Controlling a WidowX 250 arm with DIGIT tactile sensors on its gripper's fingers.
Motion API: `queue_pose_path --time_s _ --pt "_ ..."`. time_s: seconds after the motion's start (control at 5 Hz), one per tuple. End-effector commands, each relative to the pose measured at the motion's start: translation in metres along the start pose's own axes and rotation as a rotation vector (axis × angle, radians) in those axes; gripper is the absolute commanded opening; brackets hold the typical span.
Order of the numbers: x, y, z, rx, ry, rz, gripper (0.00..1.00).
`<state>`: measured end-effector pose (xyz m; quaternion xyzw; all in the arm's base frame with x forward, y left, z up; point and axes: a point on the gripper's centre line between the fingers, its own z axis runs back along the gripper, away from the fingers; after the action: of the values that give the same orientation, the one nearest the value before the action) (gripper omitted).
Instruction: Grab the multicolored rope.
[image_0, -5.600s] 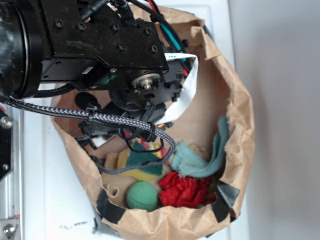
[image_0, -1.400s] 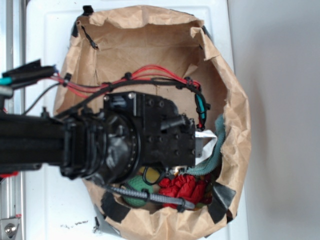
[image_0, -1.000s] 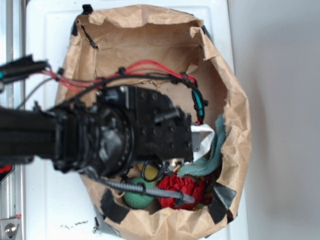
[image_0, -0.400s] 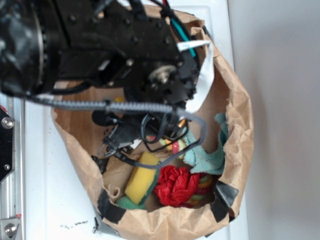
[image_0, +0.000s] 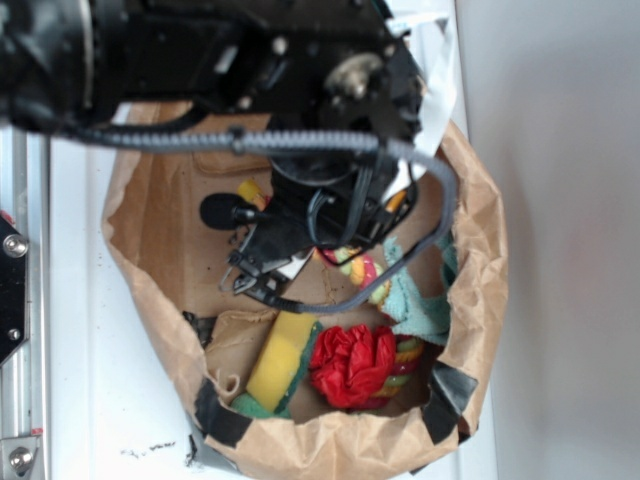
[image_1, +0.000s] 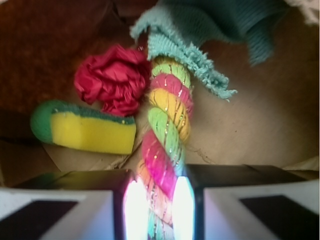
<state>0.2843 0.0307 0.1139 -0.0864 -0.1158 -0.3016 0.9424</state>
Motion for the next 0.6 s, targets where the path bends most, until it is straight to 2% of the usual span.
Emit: queue_pose_path --time_s 0.0,0.2,0.4 --pt "0.005 -0.003 0.042 0.012 -0.111 0.228 0.00" --pt "0.011 -0.016 0.054 0.048 -0.096 0.291 0.00" --pt "0.010 -0.027 0.073 0.175 -0.097 0.488 0.00"
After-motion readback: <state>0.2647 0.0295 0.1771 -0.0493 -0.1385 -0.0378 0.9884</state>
